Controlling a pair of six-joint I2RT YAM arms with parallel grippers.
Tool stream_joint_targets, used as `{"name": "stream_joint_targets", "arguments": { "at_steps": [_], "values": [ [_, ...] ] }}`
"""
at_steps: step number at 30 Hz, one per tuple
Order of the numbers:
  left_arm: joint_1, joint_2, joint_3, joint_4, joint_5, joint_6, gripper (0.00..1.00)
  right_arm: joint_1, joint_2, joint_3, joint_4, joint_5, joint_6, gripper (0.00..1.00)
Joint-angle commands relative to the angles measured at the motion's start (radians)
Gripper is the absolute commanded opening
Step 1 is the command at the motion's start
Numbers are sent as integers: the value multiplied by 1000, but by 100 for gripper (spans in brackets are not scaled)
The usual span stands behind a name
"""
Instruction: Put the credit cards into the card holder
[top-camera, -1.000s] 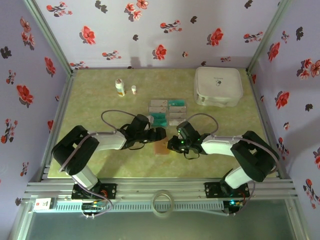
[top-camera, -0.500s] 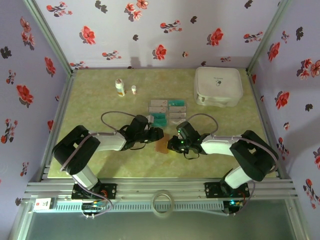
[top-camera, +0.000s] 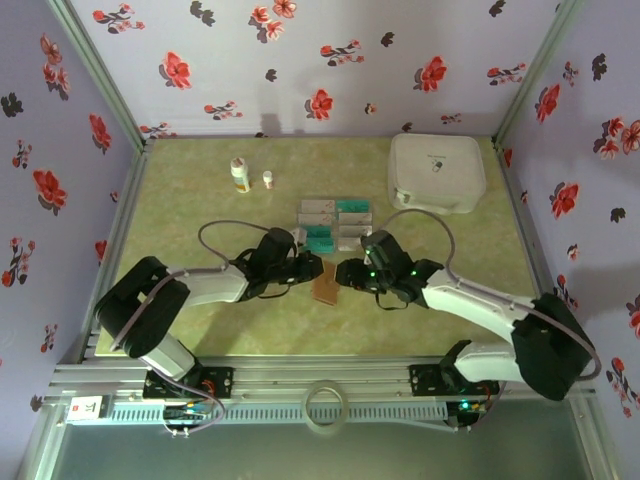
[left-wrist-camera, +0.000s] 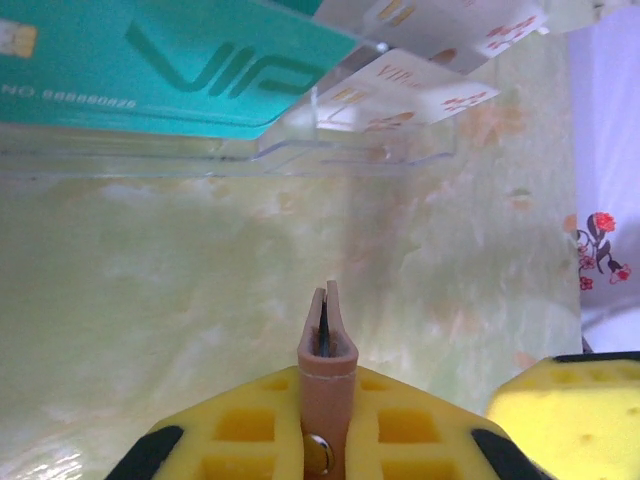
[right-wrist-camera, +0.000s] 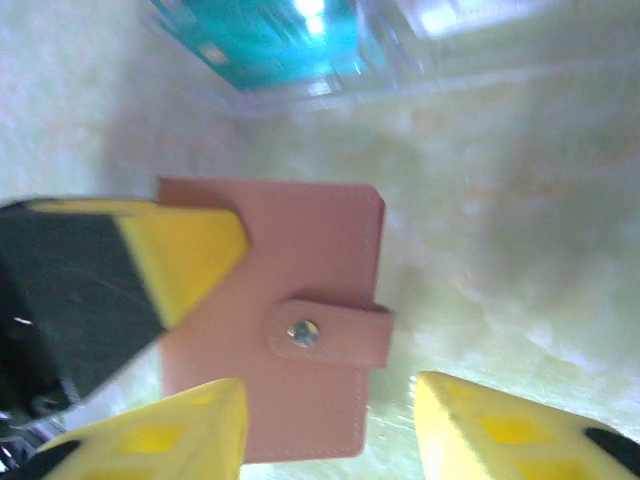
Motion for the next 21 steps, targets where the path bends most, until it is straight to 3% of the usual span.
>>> {"name": "stream_joint_targets", "arguments": {
  "at_steps": [1, 5, 21],
  "values": [
    [-8, -50, 51, -44, -18, 21, 5, 7, -18, 49, -107, 84, -88, 54],
    [-8, -84, 56, -41, -44, -27, 5, 24, 12, 90, -115, 105, -109, 59],
    [-8, -142, 25, 12, -72, -112, 1, 74, 179, 200, -93, 171, -132, 57]
  ]
}}
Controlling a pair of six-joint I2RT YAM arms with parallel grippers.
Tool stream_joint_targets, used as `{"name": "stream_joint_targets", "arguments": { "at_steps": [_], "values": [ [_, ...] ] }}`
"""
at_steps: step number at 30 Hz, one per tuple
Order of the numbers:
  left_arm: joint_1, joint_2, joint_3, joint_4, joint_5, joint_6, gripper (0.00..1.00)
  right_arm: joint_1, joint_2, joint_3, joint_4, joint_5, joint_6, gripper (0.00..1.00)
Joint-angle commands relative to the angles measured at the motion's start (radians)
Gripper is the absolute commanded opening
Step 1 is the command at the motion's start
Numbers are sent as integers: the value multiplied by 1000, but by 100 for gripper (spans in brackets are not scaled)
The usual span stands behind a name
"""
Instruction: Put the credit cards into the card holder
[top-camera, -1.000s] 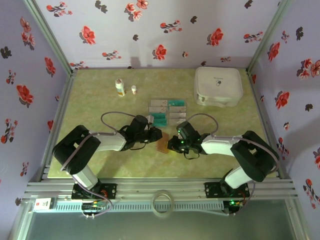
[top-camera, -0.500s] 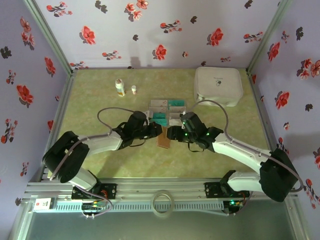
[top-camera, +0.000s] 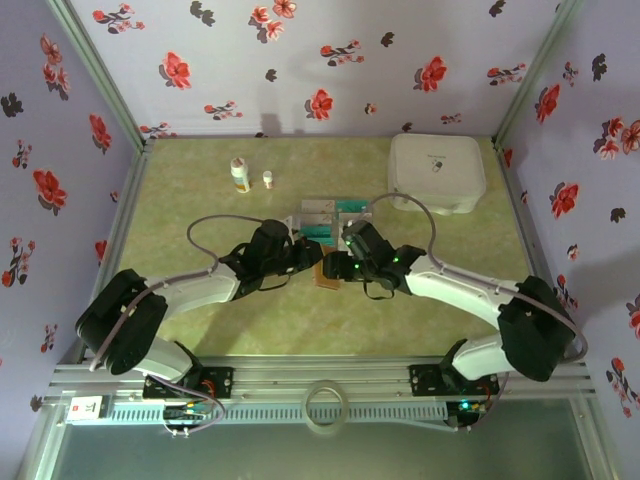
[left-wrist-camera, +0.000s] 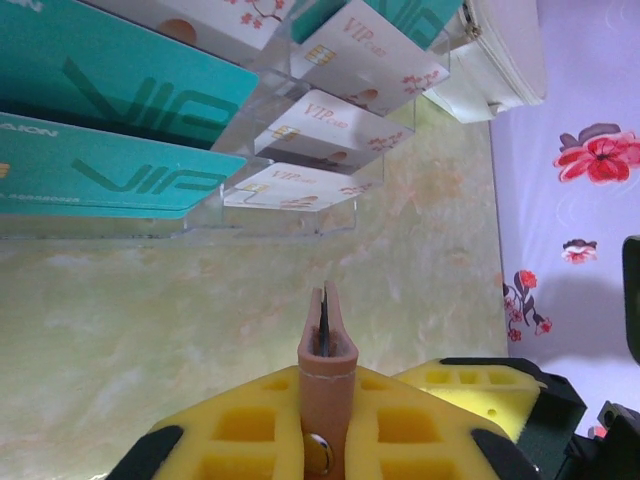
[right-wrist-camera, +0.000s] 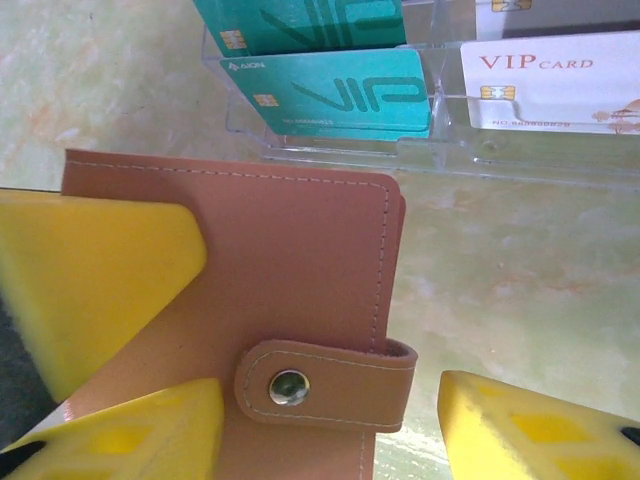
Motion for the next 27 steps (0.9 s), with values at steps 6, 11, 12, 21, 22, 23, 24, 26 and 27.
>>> {"name": "stream_joint_targets", "arguments": {
  "at_steps": [6, 11, 12, 21, 22, 23, 24, 26, 27],
  "values": [
    [-6, -57, -10, 18, -23, -8, 0, 6, 63, -15, -95, 170, -29, 47],
    [5, -74, -11, -4, -30, 16, 0, -20, -1, -88, -229, 297, -2, 40],
    [6, -74, -10, -10, -30, 22, 0, -30, -31, -109, -238, 289, 4, 40],
    [10, -57, 0, -34, -30, 64, 0, -49, -260, -168, -170, 116, 65, 44],
    [10, -55, 1, -34, -30, 66, 0, -51, -266, -166, -157, 99, 72, 44],
    [9, -54, 3, -36, -30, 67, 0, -52, -271, -161, -137, 79, 77, 45],
    [10, -51, 4, -36, -31, 69, 0, -52, -273, -158, -119, 62, 80, 46],
    [9, -49, 7, -37, -30, 70, 0, -55, -268, -144, -82, 33, 88, 47],
    [9, -48, 7, -37, -29, 70, 0, -57, -261, -136, -66, 19, 88, 48]
  ]
}}
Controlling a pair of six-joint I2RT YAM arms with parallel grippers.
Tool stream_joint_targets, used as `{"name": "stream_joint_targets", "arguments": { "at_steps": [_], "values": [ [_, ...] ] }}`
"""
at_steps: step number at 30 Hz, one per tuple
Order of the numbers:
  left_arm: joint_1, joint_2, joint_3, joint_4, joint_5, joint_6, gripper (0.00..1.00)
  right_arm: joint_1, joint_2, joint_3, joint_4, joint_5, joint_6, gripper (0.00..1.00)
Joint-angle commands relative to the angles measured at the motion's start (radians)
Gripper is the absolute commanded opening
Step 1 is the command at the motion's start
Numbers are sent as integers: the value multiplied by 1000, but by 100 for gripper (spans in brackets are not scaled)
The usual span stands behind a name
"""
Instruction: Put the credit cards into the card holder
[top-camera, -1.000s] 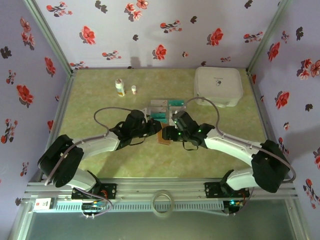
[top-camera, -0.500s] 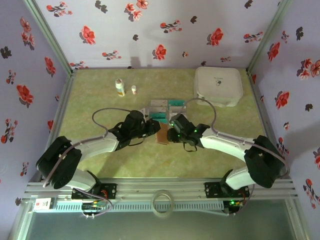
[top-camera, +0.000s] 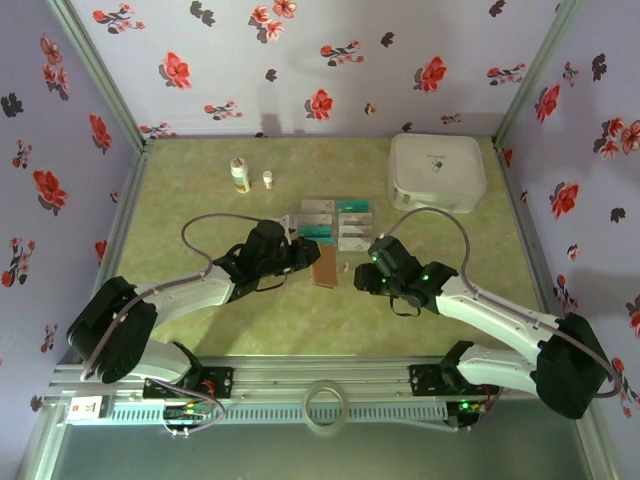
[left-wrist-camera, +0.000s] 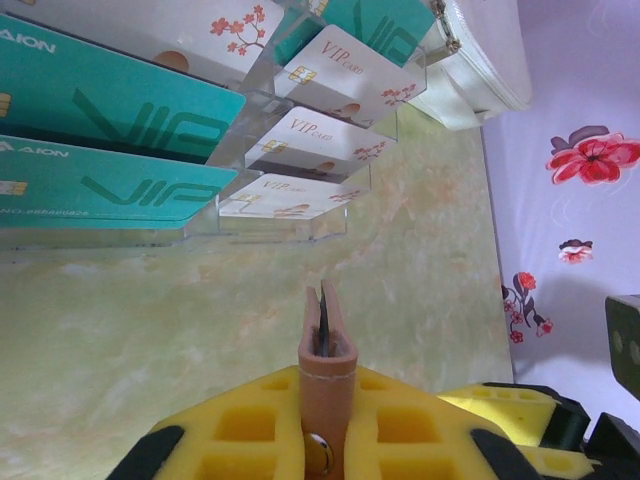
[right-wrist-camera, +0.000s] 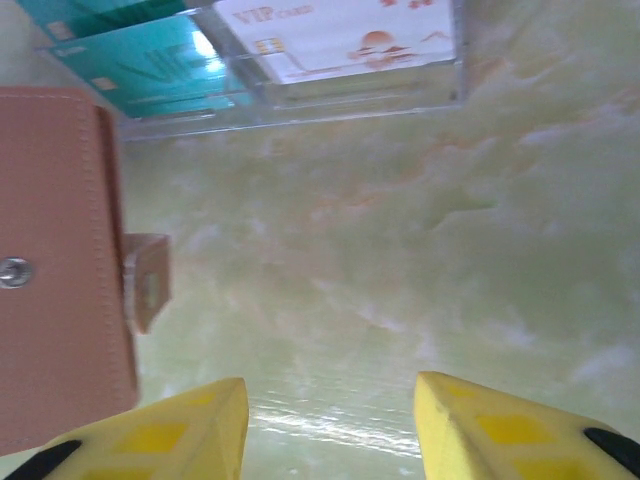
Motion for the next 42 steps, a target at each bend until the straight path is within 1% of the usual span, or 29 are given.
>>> {"name": "stream_joint_targets", "arguments": {
  "at_steps": [1, 4, 8, 15, 18, 22, 26, 29, 31, 37, 42],
  "values": [
    [6, 11, 21, -7, -8, 34, 0, -10, 11, 39, 81, -75, 32, 48],
    [7, 10, 22, -9, -7, 34, 0, -22, 52, 60, 123, -117, 36, 48],
    [7, 7, 21, -11, -5, 33, 0, -32, 109, 84, 156, -132, 34, 47],
    [6, -1, 19, -15, -5, 33, 0, -66, 190, 84, 230, -165, 35, 41],
    [7, -1, 15, -10, -5, 32, 0, -82, 225, 84, 271, -202, 41, 34],
    [6, 3, 6, -1, -5, 31, 0, -88, 256, 80, 312, -252, 52, 18],
    [7, 13, -3, 15, -6, 29, 0, -89, 249, 57, 341, -269, 67, 0],
    [6, 24, -9, 24, -10, 37, 1, -91, 227, 52, 333, -273, 68, 0],
    [10, 34, -19, 38, -15, 41, 6, -91, 203, 60, 313, -273, 68, 0],
    [24, 77, -59, 106, -15, 38, 34, -82, 148, 112, 250, -302, 71, 0],
    [31, 110, -87, 168, -15, 24, 52, -47, 137, 162, 222, -302, 73, 0]
  ]
}}
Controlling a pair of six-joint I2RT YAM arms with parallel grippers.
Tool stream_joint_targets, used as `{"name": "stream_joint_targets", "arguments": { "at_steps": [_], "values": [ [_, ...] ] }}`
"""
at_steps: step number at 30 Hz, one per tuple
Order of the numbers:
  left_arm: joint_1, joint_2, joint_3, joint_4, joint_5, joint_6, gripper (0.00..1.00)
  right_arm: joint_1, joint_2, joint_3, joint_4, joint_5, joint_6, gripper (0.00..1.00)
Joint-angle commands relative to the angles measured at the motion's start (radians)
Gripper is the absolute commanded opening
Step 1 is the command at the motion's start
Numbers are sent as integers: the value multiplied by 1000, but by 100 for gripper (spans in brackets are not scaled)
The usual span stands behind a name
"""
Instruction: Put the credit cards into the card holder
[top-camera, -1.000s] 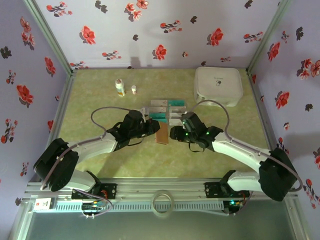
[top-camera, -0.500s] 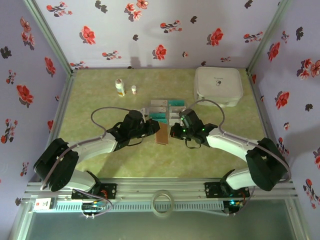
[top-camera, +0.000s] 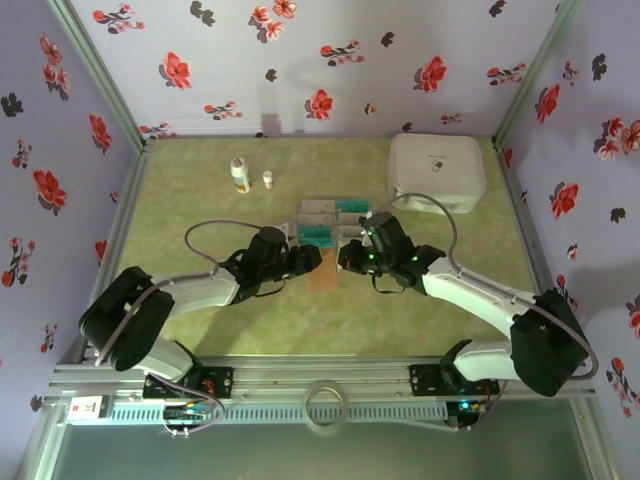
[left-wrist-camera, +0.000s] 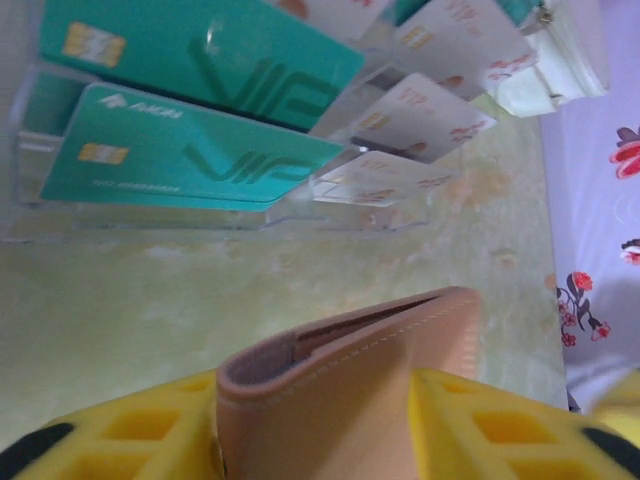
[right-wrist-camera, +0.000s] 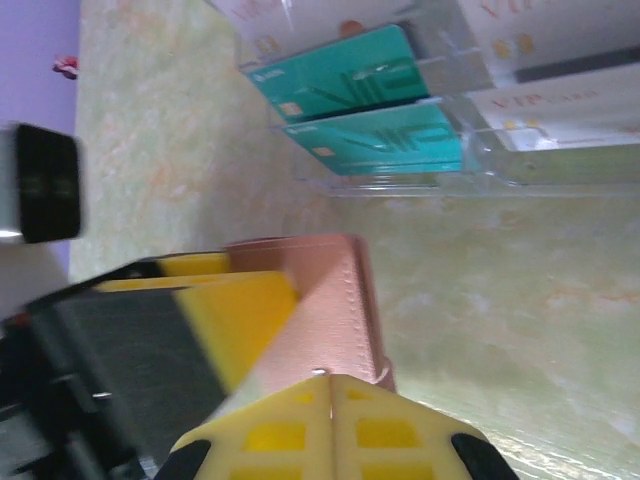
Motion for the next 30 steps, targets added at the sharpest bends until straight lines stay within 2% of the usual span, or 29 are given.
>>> {"name": "stream_joint_targets", "arguments": {
  "at_steps": [1, 8, 20, 30],
  "values": [
    [10, 25, -23, 86, -11, 0, 54, 27, -20, 58, -26, -21, 15, 0],
    [18, 46, -60, 148, -11, -11, 66, 68, 11, 114, -20, -22, 21, 0],
    [43, 24, -165, 212, -13, -29, 68, 69, 70, 61, 64, -53, 32, 0],
    [82, -72, -263, 163, -44, -8, 70, 65, 112, 50, 104, -93, 19, 0]
  ]
}}
